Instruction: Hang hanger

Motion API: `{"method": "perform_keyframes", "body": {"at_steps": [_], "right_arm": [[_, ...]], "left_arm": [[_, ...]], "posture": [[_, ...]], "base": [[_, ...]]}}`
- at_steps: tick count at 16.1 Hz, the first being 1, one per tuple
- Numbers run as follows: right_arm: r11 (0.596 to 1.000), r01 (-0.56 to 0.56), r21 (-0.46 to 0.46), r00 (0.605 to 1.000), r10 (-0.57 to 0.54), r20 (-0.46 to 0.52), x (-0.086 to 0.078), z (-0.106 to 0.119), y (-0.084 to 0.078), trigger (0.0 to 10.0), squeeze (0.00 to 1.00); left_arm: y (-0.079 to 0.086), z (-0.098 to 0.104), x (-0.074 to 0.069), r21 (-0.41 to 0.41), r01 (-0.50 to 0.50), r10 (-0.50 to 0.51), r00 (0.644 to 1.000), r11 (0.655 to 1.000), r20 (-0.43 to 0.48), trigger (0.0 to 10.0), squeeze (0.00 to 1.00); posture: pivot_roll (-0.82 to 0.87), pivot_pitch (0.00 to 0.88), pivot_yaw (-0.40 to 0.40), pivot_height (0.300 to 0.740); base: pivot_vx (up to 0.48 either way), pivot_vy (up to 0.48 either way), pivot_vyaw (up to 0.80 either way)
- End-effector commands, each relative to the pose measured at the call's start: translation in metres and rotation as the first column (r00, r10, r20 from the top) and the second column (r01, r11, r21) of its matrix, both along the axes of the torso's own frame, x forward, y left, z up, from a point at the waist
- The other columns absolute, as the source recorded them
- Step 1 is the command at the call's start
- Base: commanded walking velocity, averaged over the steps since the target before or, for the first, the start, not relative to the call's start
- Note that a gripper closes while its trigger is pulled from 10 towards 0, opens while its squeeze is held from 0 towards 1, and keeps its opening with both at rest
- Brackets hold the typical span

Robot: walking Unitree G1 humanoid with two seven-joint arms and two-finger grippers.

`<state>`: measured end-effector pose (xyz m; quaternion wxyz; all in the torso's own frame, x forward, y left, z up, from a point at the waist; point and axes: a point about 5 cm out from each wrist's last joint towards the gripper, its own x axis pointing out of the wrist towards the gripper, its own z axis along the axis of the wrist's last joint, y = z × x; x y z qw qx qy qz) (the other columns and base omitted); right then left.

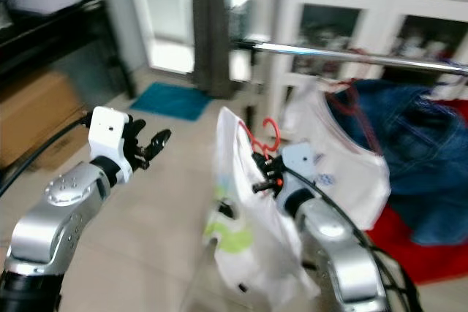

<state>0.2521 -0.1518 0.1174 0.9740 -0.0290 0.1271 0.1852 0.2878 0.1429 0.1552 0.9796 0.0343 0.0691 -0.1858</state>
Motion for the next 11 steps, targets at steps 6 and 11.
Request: {"method": "perform_keyframes", "body": {"at_steps": [6, 11], "right_arm": [[0.96, -0.122, -0.253, 0.986, 0.087, -0.143, -0.021, -0.003, -0.048, 10.0, 0.0], [0.979, 0.052, -0.198, 0.998, -0.047, 0.034, -0.004, 0.018, -0.042, 10.0, 0.0]], "left_arm": [[-0.001, -0.004, -0.006, 0.029, 0.053, -0.052, 0.998, 0.998, -0.02, 10.0, 0.0], [-0.005, -0.005, -0.014, 0.04, 0.124, -0.124, 0.992, 0.991, -0.014, 10.0, 0.0]], "posture": [[-0.12, 0.0, 0.024, 0.719], [-0.12, 0.0, 0.017, 0.719]], "base": [[0.37, 0.0, -0.07], [0.203, 0.0, 0.0]]}}
